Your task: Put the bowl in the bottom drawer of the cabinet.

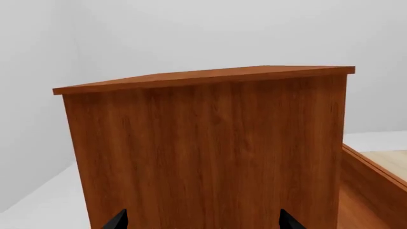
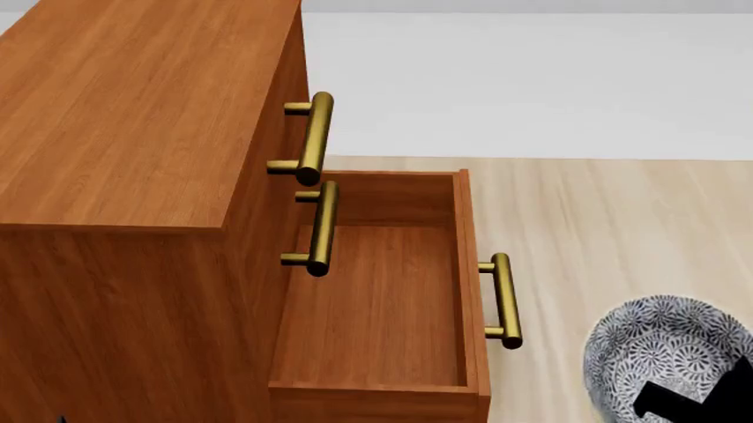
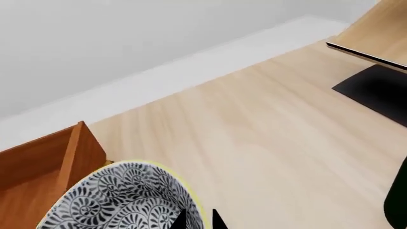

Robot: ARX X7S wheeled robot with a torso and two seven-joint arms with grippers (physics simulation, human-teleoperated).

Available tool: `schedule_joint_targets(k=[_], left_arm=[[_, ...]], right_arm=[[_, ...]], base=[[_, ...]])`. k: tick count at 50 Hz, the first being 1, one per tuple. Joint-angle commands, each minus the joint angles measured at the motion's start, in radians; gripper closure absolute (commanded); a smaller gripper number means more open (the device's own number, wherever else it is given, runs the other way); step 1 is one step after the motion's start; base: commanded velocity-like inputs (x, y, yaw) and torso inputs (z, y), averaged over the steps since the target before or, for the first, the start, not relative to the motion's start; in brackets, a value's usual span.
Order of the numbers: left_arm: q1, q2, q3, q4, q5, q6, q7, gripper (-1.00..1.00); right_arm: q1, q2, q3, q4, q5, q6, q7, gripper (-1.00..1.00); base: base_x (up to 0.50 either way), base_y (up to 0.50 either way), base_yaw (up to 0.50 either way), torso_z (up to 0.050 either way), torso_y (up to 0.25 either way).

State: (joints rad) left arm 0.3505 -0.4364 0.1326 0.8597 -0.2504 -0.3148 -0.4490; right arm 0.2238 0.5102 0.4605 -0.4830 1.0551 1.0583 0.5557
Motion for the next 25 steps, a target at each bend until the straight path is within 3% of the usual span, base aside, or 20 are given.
schedule_joint_targets(k=[1,25], left_arm=[[-0.001,-0.003,0.002,-0.003,-0.003,0.004,-0.002,-1.00],[-0.005,-0.010,-0.002,0.002,-0.015,-0.001,-0.012,-1.00]], right_arm=[[0.055,0.003,0.015,-0.051,0.054,0.030,0.049,1.00],[0.355,0.006,-0.094,-0.021,0.190,0.157,0.217,1.00]], base=[[0.00,0.00,0.00,0.000,0.000],[0.00,0.00,0.00,0.000,0.000]])
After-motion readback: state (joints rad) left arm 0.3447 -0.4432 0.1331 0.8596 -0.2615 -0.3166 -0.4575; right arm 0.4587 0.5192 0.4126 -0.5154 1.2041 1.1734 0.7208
